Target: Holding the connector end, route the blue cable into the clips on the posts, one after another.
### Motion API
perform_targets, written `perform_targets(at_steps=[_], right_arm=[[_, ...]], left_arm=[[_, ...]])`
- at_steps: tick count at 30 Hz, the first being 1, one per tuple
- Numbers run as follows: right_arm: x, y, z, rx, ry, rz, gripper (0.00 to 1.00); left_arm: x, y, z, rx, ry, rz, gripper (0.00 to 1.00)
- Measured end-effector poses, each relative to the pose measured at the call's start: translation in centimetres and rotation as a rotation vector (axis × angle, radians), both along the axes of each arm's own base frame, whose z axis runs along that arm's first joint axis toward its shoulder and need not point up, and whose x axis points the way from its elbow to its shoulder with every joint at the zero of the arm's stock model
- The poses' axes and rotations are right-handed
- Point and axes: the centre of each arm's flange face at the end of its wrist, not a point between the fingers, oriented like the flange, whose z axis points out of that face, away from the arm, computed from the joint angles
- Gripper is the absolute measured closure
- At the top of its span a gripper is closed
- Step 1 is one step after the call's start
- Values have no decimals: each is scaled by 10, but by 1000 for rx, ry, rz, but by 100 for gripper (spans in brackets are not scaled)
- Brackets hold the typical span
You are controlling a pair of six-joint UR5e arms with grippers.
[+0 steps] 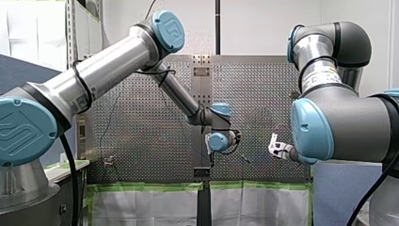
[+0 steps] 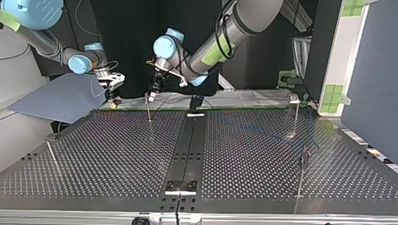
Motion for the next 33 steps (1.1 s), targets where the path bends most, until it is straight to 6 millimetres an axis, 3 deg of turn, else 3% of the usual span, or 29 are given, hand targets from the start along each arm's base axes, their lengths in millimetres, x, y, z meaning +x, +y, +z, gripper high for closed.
perform_targets(at_steps=[22, 33], right_arm=[[7, 2, 0, -2, -2, 10, 100], [7, 3, 0, 3, -2, 11, 100]], left_arm=[[-36, 56, 59, -124, 78, 88, 0], [-51, 104, 81, -53, 101, 202, 0]])
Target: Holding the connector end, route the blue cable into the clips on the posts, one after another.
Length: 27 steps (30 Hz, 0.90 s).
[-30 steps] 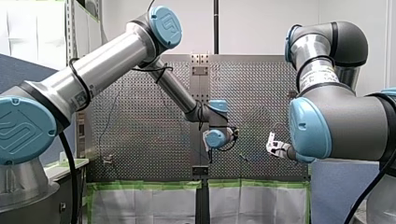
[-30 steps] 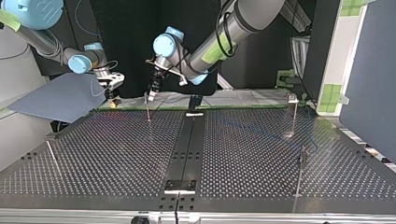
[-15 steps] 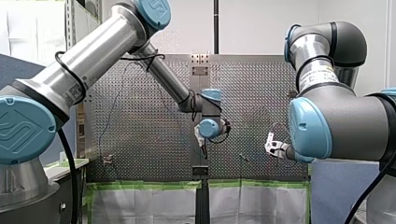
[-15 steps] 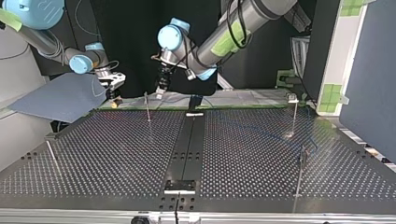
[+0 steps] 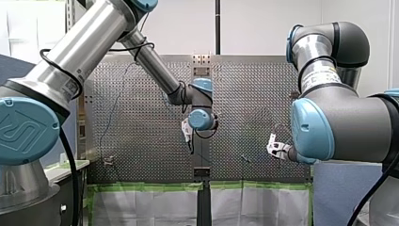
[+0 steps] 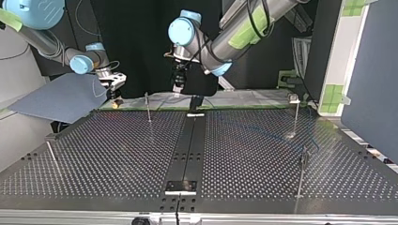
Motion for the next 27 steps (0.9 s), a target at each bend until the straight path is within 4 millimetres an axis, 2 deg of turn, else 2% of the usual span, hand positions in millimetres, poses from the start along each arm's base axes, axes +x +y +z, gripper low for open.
perform_targets(at_steps=[5, 18, 27], right_arm=[[1, 0, 0, 1, 0, 1, 100], [-5, -3, 2, 1, 5, -19, 100], [-16, -12, 37, -13, 12, -79, 100]], left_arm=[[-6, 19, 13, -31, -7, 28, 0], [-29, 49, 42, -98, -53, 31, 0], [-50, 68, 54, -100, -62, 29, 0]])
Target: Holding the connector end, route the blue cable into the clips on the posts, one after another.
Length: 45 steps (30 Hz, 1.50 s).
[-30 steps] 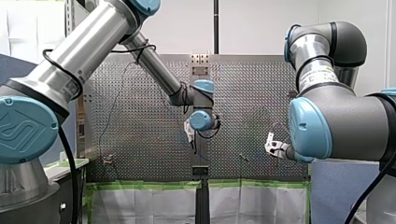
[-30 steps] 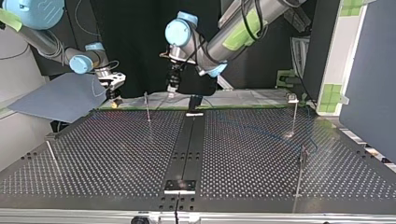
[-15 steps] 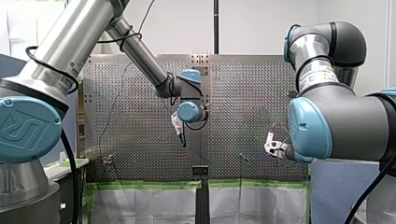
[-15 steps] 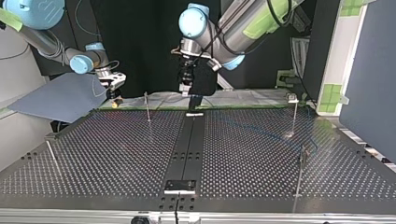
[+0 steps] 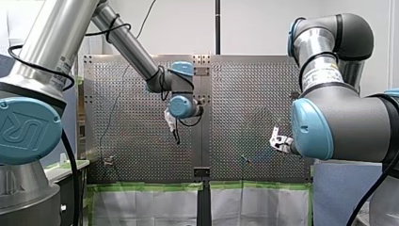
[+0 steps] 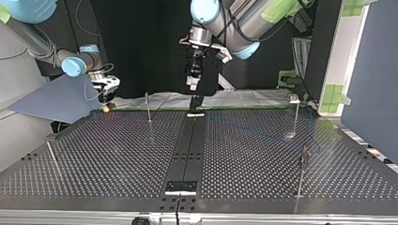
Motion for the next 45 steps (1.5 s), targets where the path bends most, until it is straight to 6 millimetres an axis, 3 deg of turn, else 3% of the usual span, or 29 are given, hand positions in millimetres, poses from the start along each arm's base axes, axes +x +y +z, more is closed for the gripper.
perform_targets(at_steps=[12, 29, 35, 45], right_arm=[[-5, -8, 60, -55, 2, -35, 100], [13, -4, 146, -170, 9, 11, 100], [15, 2, 146, -164, 12, 2, 100], [15, 4, 144, -159, 14, -5, 100]], left_arm=[[-29, 26, 13, -2, -12, 0, 0], [-74, 65, 24, 3, -26, -21, 0], [-91, 76, 25, 1, -29, -55, 0], [-96, 79, 25, 1, -30, -61, 0]])
